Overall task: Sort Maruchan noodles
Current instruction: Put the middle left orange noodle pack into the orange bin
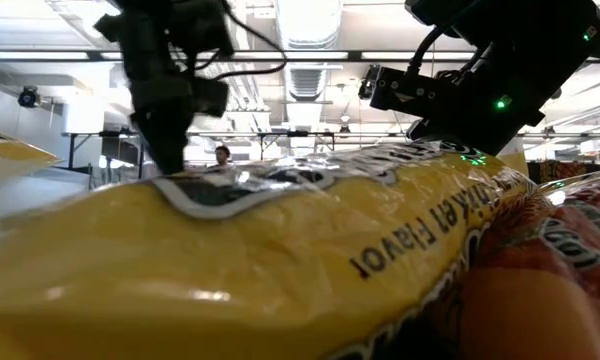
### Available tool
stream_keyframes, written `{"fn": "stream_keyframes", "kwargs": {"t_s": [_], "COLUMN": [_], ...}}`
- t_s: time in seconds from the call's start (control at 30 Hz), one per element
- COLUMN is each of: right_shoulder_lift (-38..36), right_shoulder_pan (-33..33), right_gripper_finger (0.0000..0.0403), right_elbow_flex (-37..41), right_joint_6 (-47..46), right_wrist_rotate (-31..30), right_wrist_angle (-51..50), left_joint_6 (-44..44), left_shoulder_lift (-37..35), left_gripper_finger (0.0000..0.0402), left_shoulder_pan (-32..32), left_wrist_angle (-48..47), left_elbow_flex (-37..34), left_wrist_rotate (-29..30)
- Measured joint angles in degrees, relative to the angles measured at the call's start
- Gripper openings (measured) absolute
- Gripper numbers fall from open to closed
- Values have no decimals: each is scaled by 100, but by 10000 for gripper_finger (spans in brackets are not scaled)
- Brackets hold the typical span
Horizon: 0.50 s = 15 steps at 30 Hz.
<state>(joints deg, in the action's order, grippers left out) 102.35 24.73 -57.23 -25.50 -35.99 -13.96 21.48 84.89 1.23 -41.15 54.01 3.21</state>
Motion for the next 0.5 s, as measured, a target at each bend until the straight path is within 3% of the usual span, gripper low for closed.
{"fn": "stream_keyframes", "kwargs": {"t_s": [0.23,0.5], "right_shoulder_lift": [0,2], "right_shoulder_pan": [-1,-1], "right_gripper_finger": [150,150], "right_elbow_flex": [0,0], "right_joint_6": [0,1], "right_wrist_rotate": [1,2], "right_wrist_angle": [23,113], "left_joint_6": [1192,882], "left_shoulder_lift": [-189,-10], "left_gripper_finger": [263,263], "left_shoulder_pan": [-289,-348], "left_wrist_angle": [643,2768], "left_elbow_flex": [-924,-1458], "left_wrist_rotate": [145,53]}}
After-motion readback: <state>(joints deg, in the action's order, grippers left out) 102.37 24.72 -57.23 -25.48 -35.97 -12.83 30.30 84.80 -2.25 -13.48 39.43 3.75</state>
